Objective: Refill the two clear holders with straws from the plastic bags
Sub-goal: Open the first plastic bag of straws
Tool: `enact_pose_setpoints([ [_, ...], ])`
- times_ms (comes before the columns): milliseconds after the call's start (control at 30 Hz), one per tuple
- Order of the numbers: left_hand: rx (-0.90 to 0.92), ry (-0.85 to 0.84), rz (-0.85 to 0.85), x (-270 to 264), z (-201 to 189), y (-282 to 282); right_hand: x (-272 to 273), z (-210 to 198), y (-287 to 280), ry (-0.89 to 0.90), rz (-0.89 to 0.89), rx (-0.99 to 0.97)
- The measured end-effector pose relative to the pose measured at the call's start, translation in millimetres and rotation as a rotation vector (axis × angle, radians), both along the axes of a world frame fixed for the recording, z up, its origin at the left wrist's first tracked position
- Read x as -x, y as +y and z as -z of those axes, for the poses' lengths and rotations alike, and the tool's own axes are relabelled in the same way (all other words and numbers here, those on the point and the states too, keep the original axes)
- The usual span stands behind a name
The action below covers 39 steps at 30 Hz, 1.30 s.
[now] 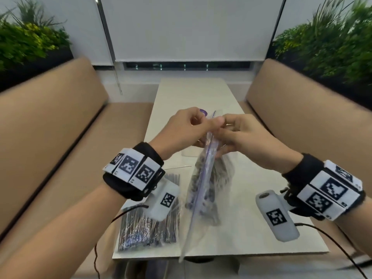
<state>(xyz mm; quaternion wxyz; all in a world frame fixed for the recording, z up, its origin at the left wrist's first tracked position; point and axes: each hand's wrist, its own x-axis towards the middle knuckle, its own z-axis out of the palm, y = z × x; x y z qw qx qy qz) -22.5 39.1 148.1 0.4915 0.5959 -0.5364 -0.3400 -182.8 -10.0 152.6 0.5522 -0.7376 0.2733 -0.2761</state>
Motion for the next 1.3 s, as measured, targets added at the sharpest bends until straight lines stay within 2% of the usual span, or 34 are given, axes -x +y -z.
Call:
enact_pose_setpoints([
  [133, 0.013, 0.074, -0.003, 2.7, -4.8, 0.9, 1.8, -9.2, -0.1, 0.068, 0.025, 0.036],
  [267, 0.046, 0.052, 0.027, 9.0, -9.2, 3.8, 0.2, -10.3, 0.8, 0.125, 0.106, 0.151],
  [400, 0.036, -0.039, -0.011, 8.3, -7.8, 4.7, 4.7, -13.1, 0.8, 0.185, 0.021, 0.092],
  [700, -0.063, 0.153, 0.139, -2.3, -10.9, 9.4, 5.4, -11.1, -0.5, 0.222, 0.112, 0.009],
  [867, -0.052, 0.154, 0.079, -0.8, -9.2, 10.3, 5.3, -12.5, -0.8, 0.142, 0.072, -0.049],
  [933, 0.045, 0.016, -0.046, 1.8, -5.8, 9.9, 0.8, -8.7, 0.0, 0.183, 0.177, 0.05],
  [1000, 0.195, -0.325, -0.155, 5.6, -0.7, 9.8, -6.5, -3.7, 2.8, 0.288, 0.336, 0.327],
  [1033, 0.255, -0.475, -0.157, 7.8, 1.7, 11.5, -9.4, -2.7, 6.3, 0.332, 0.378, 0.463],
  [1067, 0.31, -0.593, -0.127, 9.1, 4.8, 12.4, -10.2, -3.8, 9.3, 0.344, 0.395, 0.521],
  [1133, 0.371, -0.755, -0.044, 7.9, 11.2, 12.9, -6.4, -8.0, 8.5, 0.327, 0.426, 0.506],
  [1200, 0.337, -0.735, 0.002, 6.6, 15.4, 11.3, -2.3, -6.8, 4.9, 0.322, 0.481, 0.482],
  [1300, 0.21, -0.405, -0.011, 10.3, 13.0, 8.2, -0.8, 6.0, 0.5, 0.32, 0.496, 0.383],
])
